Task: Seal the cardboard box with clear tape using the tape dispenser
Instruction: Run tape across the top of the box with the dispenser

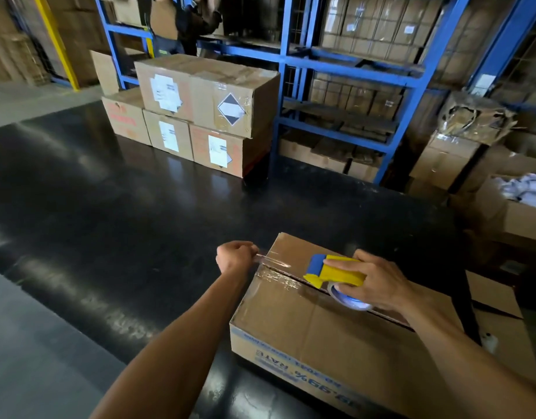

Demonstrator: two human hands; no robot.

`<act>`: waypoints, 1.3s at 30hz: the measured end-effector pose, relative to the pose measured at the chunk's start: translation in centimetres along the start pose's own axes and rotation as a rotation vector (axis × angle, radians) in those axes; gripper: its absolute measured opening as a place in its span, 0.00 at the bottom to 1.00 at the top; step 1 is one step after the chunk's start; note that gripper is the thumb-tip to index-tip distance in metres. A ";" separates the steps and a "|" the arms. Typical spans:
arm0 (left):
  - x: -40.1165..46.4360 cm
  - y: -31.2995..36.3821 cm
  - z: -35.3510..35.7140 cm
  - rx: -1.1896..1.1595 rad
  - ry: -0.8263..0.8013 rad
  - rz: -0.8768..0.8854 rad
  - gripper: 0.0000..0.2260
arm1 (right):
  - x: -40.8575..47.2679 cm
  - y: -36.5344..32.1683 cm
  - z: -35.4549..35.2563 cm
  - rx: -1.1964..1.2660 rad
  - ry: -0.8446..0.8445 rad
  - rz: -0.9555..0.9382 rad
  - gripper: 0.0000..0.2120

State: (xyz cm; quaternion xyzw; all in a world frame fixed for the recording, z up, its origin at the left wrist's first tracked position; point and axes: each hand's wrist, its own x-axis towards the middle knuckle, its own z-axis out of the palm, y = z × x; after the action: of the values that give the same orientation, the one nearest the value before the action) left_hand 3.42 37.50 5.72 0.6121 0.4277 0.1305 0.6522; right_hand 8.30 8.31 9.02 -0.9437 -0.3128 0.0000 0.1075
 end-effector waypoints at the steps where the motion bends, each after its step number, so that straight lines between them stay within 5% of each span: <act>1: 0.2 -1.0 0.1 0.046 0.007 0.017 0.04 | 0.0 0.0 0.5 -0.061 -0.030 -0.008 0.27; 15: 2.4 -6.0 1.8 0.085 0.014 -0.037 0.05 | 0.5 -1.1 2.0 -0.174 -0.188 0.009 0.26; 20: 2.8 -5.8 2.3 0.191 0.011 -0.083 0.24 | 0.7 -1.0 2.2 -0.203 -0.215 0.006 0.28; 26: 3.5 -5.2 2.8 0.561 -0.051 -0.178 0.27 | 1.2 -1.6 2.3 -0.250 -0.243 0.001 0.31; 27: 3.6 -5.2 2.8 0.665 -0.030 -0.099 0.26 | 1.4 -1.8 2.2 -0.257 -0.248 -0.004 0.30; 29: 3.4 -5.3 3.3 0.790 -0.018 0.324 0.23 | 1.7 -2.0 2.2 -0.269 -0.267 -0.007 0.29; 31: 2.7 -5.2 4.2 0.841 -0.244 0.697 0.24 | 1.9 -2.2 1.9 -0.267 -0.285 0.009 0.28; 34: 2.6 -6.2 5.6 0.962 -0.546 0.626 0.29 | 2.2 -2.5 1.4 -0.247 -0.317 0.001 0.26; 39: 2.5 -6.2 7.8 1.046 -0.314 0.390 0.34 | 2.6 -2.7 1.0 -0.245 -0.349 -0.004 0.26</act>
State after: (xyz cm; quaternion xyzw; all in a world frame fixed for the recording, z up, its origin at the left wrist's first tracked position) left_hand 8.29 32.51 -1.81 0.9326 0.2127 -0.0726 0.2825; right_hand 8.74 12.19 8.79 -0.9348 -0.3262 0.1252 -0.0639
